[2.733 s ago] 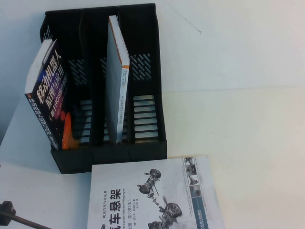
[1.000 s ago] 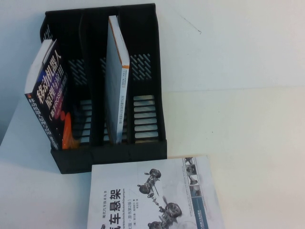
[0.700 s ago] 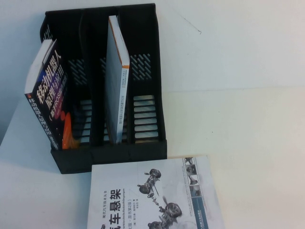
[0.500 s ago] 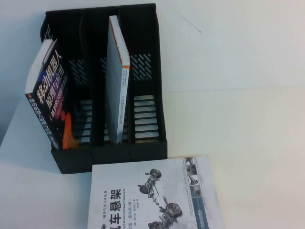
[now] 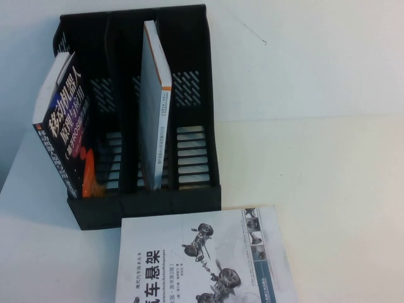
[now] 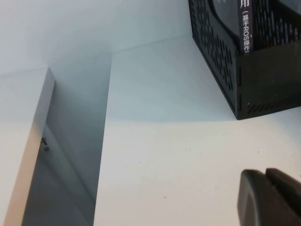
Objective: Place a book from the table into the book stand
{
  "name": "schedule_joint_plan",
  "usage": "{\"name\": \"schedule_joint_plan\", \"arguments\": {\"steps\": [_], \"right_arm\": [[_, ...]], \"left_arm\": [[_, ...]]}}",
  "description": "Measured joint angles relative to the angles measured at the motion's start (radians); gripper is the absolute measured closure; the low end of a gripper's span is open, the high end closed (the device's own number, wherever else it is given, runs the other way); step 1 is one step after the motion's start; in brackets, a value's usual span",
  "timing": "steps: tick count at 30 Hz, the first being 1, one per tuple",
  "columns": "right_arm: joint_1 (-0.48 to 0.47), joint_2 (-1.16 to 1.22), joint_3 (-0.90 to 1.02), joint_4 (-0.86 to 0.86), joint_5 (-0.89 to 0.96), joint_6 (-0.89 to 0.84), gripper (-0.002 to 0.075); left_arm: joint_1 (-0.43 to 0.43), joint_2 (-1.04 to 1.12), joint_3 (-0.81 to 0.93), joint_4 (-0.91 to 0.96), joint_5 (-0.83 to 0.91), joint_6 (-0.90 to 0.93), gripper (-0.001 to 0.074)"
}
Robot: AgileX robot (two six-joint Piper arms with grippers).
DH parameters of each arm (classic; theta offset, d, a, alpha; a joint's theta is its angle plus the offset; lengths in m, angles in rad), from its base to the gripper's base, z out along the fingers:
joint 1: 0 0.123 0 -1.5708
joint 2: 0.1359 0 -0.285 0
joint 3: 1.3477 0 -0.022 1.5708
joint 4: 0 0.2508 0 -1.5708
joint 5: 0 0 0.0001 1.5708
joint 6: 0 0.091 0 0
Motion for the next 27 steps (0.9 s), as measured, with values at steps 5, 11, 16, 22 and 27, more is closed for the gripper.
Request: {"name": "schedule_joint_plan", "arguments": {"steps": [5, 11, 16, 22, 27], "right_arm": [[-0.085, -0.117, 0.033, 0.002, -0.102, -0.033, 0.0718], [-0.168, -0.192, 0.059, 0.076, -0.127, -0.195, 0.0718], [-0.180, -0.192, 0.083, 0.124, -0.031, -0.217, 0.0718], [-0.182, -0.192, 0.083, 0.134, 0.090, -0.183, 0.0718], [-0.182, -0.192, 0.083, 0.136, 0.090, -0.084, 0.0718]], "left_arm": [[0.000, 0.000, 0.000, 0.000, 0.000, 0.000, 0.0736], [0.000, -0.001, 0.000, 0.000, 0.002, 0.000, 0.0736], [0.000, -0.001, 0.000, 0.000, 0.002, 0.000, 0.0736], [0.000, -0.001, 0.000, 0.000, 0.002, 0.000, 0.0736], [0.000, -0.001, 0.000, 0.000, 0.002, 0.000, 0.0736]]}}
